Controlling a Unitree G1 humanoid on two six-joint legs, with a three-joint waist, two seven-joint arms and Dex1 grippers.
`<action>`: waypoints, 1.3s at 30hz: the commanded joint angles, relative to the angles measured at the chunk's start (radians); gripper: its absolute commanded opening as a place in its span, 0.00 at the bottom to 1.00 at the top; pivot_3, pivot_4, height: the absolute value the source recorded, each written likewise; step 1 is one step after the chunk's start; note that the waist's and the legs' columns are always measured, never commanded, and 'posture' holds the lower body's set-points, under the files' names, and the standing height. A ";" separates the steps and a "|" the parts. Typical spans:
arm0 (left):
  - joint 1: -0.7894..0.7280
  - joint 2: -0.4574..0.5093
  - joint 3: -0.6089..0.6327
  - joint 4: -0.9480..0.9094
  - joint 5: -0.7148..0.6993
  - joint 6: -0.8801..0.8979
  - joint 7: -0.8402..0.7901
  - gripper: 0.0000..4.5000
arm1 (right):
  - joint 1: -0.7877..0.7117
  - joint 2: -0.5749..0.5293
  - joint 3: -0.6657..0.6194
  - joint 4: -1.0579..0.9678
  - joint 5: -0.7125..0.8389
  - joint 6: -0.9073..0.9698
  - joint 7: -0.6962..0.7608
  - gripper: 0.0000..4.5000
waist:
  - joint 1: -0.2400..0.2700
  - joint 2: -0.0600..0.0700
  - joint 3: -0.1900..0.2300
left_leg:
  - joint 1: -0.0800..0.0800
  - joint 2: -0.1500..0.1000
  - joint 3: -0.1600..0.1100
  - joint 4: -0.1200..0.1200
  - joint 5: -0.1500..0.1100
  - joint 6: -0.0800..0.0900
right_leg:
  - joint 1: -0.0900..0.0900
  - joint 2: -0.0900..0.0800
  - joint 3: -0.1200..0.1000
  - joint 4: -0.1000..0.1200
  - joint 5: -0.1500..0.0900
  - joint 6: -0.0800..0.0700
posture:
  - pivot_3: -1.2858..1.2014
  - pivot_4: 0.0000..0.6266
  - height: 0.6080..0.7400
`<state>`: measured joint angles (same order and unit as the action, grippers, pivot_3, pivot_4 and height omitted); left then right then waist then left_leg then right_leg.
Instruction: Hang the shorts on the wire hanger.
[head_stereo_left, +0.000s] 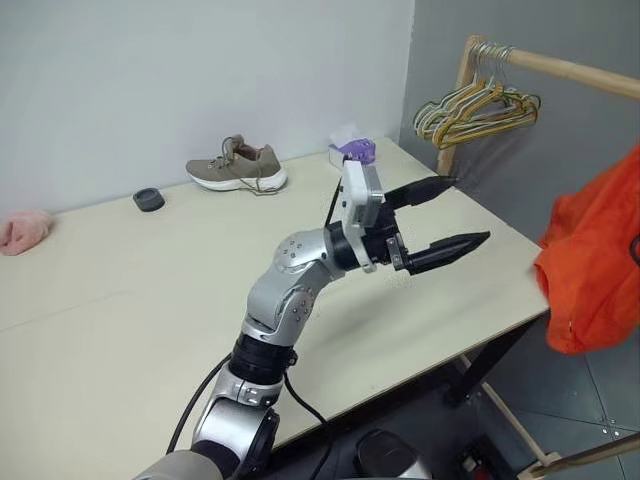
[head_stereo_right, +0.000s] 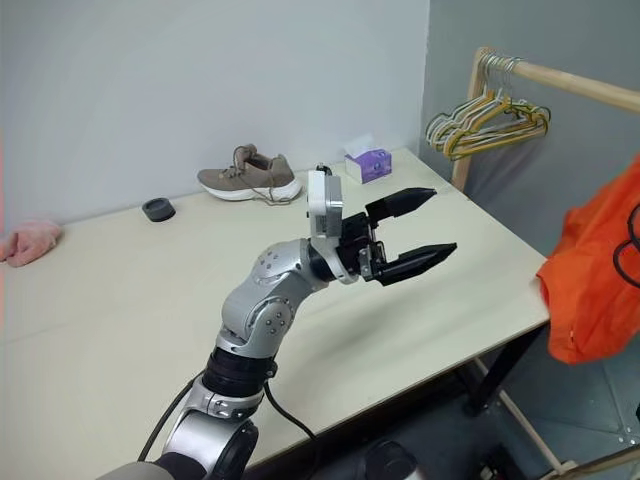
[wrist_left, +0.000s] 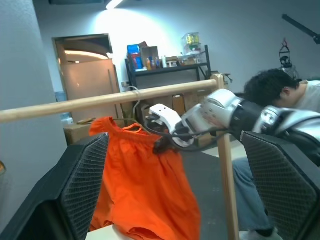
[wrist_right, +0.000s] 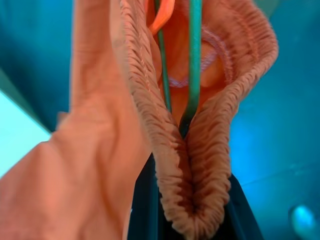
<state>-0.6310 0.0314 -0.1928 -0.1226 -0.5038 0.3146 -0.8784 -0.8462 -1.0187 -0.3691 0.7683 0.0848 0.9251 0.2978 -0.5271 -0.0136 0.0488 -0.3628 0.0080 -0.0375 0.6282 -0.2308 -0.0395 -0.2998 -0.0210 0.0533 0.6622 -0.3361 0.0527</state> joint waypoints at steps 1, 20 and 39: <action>0.007 0.005 -0.013 -0.049 0.002 -0.019 0.002 1.00 | -0.056 -0.022 0.000 0.027 0.018 0.035 0.010 0.00 | 0.001 0.000 0.000 | 0.000 0.000 0.000 0.000 0.000 0.000 | 0.000 0.000 0.000 -0.001 0.000 0.000 | 0.33 0.00 1.00; 0.023 0.004 -0.038 -0.050 -0.004 -0.019 -0.001 1.00 | 0.021 0.096 -0.322 -0.470 0.141 0.306 -0.166 0.80 | 0.001 0.000 0.000 | 0.000 0.001 0.011 0.001 -0.005 0.005 | -0.002 0.000 0.017 -0.004 0.002 0.004 | 0.32 0.00 1.00; 0.033 0.028 -0.014 -0.034 0.044 -0.043 0.041 1.00 | 0.207 0.244 -0.028 -0.970 0.137 -0.199 -0.055 1.00 | 0.000 -0.001 0.000 | 0.000 0.001 0.012 0.001 -0.006 0.007 | -0.003 0.000 0.018 -0.005 0.002 0.005 | 0.33 0.00 1.00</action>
<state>-0.5958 0.0539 -0.2300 -0.1480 -0.4755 0.2953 -0.8600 -0.6504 -0.7894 -0.4401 -0.1353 0.2004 0.7844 0.1987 -0.5266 -0.0145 0.0491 -0.3630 0.0094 -0.0257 0.6288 -0.2363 -0.0328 -0.3026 -0.0206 0.0718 0.6568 -0.3339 0.0574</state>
